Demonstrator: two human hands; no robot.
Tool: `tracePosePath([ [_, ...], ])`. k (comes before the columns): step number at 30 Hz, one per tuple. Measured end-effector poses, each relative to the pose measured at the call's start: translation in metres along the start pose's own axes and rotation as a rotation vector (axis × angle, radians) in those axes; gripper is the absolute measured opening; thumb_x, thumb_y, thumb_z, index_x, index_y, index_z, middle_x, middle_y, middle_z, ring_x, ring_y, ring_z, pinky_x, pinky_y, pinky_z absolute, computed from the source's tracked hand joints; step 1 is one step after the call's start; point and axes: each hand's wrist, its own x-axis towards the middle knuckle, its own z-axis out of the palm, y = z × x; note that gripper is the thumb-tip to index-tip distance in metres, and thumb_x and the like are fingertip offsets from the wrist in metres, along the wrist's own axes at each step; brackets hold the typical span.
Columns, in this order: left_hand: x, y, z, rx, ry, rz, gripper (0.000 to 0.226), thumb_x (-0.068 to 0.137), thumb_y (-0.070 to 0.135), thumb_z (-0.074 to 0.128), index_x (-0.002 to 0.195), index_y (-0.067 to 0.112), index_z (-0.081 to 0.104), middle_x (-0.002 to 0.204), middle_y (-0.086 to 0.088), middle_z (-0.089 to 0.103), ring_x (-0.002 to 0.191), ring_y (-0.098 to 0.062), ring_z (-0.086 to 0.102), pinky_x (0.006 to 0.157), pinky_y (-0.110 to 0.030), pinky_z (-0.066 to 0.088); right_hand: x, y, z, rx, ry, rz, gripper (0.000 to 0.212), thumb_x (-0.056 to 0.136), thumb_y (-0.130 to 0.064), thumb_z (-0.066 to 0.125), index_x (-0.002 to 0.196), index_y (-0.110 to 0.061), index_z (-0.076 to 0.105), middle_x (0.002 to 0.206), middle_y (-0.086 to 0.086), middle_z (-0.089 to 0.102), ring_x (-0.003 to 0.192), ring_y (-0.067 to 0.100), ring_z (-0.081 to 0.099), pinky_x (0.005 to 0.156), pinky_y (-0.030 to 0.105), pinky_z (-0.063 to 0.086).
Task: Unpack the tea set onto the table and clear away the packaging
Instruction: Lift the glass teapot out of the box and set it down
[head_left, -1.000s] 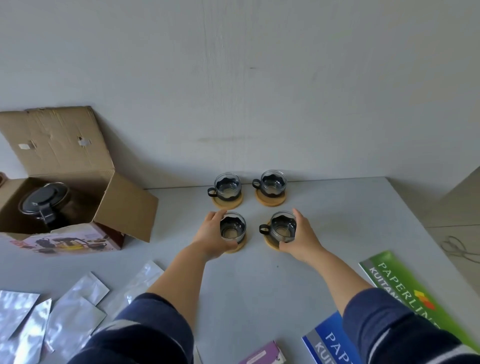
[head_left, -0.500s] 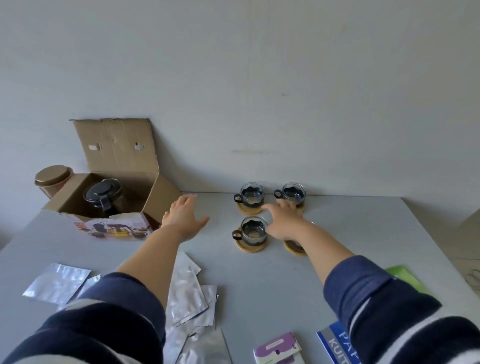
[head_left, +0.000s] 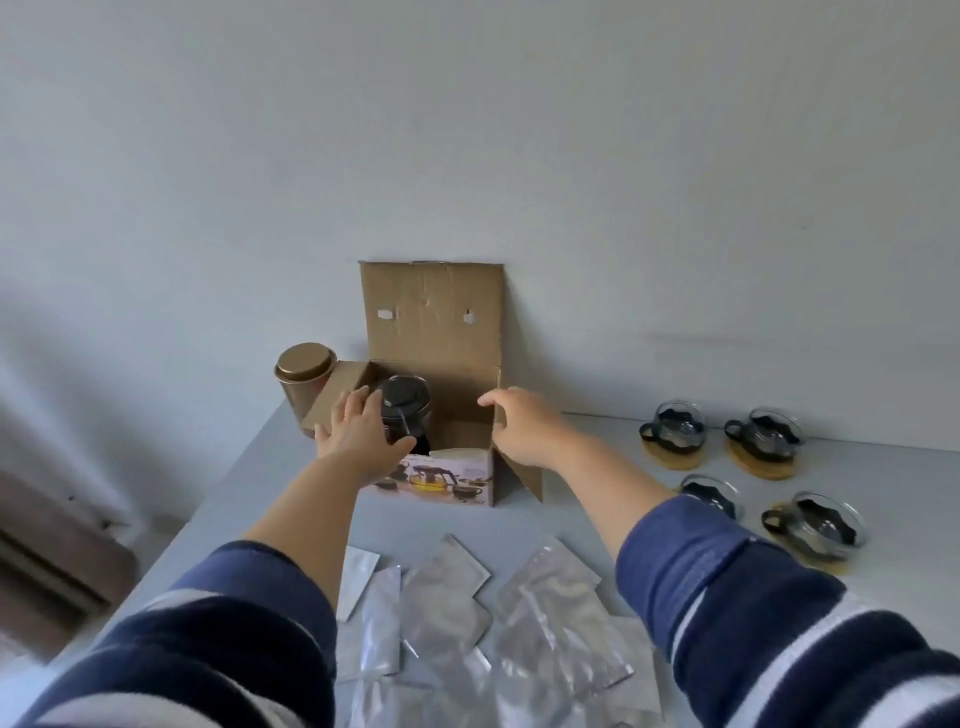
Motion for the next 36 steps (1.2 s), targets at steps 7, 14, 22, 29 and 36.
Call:
tracePosePath([
  [7, 0.022, -0.047, 0.021, -0.093, -0.152, -0.067, 0.110, 0.082, 0.066, 0.054, 0.152, 0.012, -0.011, 0.162, -0.005, -0.011, 0.149, -0.027, -0.006, 0.118, -0.056, 0.005, 0.064, -0.051, 0.066, 0.051, -0.090, 0.166, 0.024, 0.095, -0.031, 0.049, 0.090, -0.010, 0.061, 0.082, 0.006, 0.060, 0.084, 0.024, 0.062, 0.069, 0.028, 0.045],
  [14, 0.021, -0.055, 0.040, -0.155, -0.097, -0.043, 0.108, 0.084, 0.066, 0.050, 0.151, 0.013, -0.016, 0.162, -0.004, -0.004, 0.150, -0.024, 0.003, 0.119, -0.053, 0.004, 0.089, -0.064, 0.091, -0.075, -0.120, 0.351, 0.041, 0.096, -0.043, 0.044, 0.104, -0.006, 0.059, 0.081, 0.006, 0.056, 0.082, 0.022, 0.057, 0.073, 0.030, 0.045],
  [22, 0.022, -0.053, 0.031, -0.046, -0.128, -0.052, 0.105, 0.086, 0.065, 0.046, 0.151, 0.009, -0.015, 0.162, -0.007, -0.003, 0.150, -0.025, -0.004, 0.120, -0.051, 0.000, 0.086, -0.059, 0.085, 0.024, 0.013, 0.408, 0.029, 0.097, -0.035, 0.044, 0.094, -0.008, 0.055, 0.072, 0.003, 0.051, 0.065, 0.017, 0.052, 0.056, 0.025, 0.036],
  [29, 0.021, -0.053, 0.028, -0.054, -0.128, -0.056, 0.106, 0.086, 0.064, 0.050, 0.151, 0.011, -0.013, 0.161, -0.008, 0.002, 0.150, -0.027, 0.001, 0.120, -0.053, 0.003, 0.053, -0.061, 0.017, 0.132, 0.143, 0.329, 0.036, 0.098, -0.037, 0.040, 0.109, -0.006, 0.054, 0.101, 0.011, 0.065, 0.091, 0.029, 0.065, 0.080, 0.040, 0.057],
  [36, 0.021, -0.052, 0.030, -0.013, -0.135, -0.085, 0.107, 0.085, 0.066, 0.048, 0.151, 0.009, -0.014, 0.161, -0.009, 0.000, 0.149, -0.027, 0.003, 0.120, -0.053, 0.005, 0.009, -0.021, -0.038, 0.272, 0.352, 0.435, 0.037, 0.097, -0.037, 0.043, 0.109, -0.005, 0.060, 0.103, 0.012, 0.068, 0.094, 0.029, 0.065, 0.084, 0.041, 0.058],
])
